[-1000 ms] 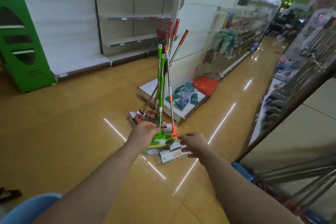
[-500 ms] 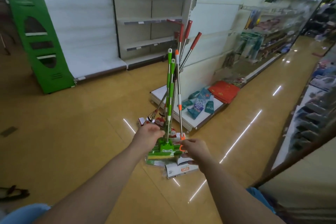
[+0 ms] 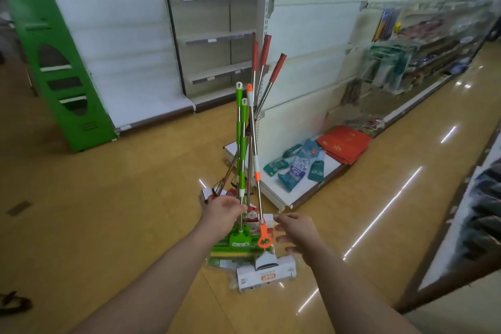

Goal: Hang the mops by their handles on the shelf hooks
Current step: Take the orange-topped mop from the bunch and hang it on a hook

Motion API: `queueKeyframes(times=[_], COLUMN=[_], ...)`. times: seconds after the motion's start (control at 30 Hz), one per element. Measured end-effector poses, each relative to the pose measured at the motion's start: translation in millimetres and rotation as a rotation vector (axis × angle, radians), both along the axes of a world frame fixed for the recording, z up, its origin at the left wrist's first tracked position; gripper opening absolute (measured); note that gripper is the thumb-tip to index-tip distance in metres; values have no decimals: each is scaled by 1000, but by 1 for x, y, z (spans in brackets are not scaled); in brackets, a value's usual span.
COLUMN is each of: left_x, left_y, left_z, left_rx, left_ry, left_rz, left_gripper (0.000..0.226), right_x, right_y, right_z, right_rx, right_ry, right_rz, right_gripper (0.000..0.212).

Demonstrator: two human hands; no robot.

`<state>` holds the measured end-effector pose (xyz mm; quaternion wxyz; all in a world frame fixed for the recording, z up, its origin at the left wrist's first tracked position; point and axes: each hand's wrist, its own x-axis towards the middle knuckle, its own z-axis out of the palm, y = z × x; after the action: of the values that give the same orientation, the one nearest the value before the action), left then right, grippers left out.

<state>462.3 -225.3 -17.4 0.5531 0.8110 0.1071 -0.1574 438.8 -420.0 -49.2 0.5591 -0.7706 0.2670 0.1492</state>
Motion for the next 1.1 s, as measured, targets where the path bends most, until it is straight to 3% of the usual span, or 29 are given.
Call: queueKeyframes(times=[0.4,0.7,0.8,0.93,1.1], left_x=[102,233,280,328,378], left_y=[-59,-46,-42,-42,-53], left_z=[-21,-45,-46,-47,-50], left_rx=[-50,-49,-29,-7,-30], left_ry=[-14,0,7,27,38], left_rz=[37,42,30,41,73], left_gripper=[12,15,23,34,31], right_x=[107,243,290,341,395], right_y=[-55,-41,-35,-35,-41], right_z=[1,-22,-22,-20,-23], right_rx=[-61,-97,-93,-88,-78], right_ry=[-19,39,26,15,34], right_rz=[0,56,63,68,85], right_gripper=[21,21,9,10,11])
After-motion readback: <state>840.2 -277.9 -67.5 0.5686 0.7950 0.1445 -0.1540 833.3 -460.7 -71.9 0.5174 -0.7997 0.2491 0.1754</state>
